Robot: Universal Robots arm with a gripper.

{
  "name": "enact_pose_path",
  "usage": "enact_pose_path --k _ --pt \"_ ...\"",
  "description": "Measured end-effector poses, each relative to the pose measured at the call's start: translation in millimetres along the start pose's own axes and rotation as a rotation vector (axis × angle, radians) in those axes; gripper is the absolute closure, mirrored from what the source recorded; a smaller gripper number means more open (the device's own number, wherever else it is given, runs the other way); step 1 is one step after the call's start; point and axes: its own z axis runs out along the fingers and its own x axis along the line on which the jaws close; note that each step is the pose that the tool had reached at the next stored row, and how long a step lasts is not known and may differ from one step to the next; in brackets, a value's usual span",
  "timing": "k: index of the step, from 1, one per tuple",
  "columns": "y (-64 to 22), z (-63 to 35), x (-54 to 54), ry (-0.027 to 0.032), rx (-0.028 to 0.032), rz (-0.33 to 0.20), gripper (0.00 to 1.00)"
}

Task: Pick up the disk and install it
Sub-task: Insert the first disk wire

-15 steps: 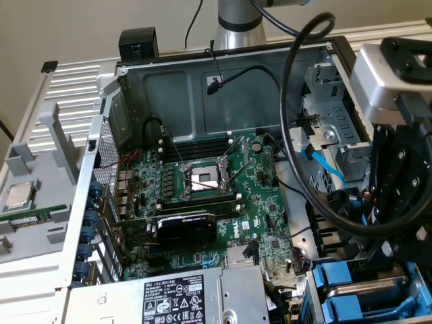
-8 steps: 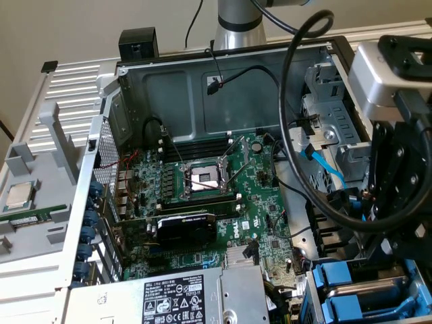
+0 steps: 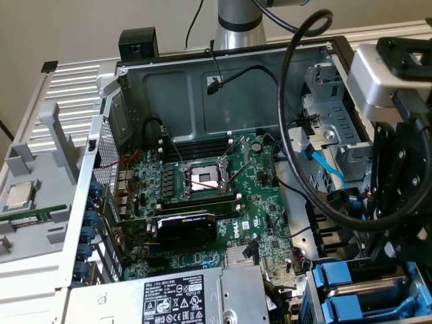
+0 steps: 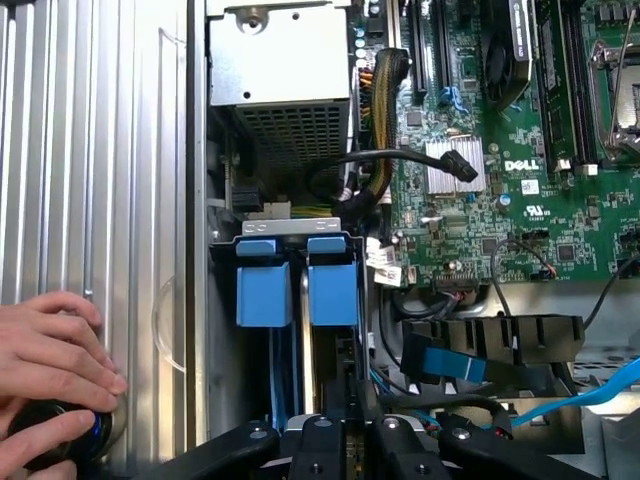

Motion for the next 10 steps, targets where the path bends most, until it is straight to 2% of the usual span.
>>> enact_pose_path --k 10 --pt "1.9 0.1 -2.3 0.0009 0.0012 0.0 0.83"
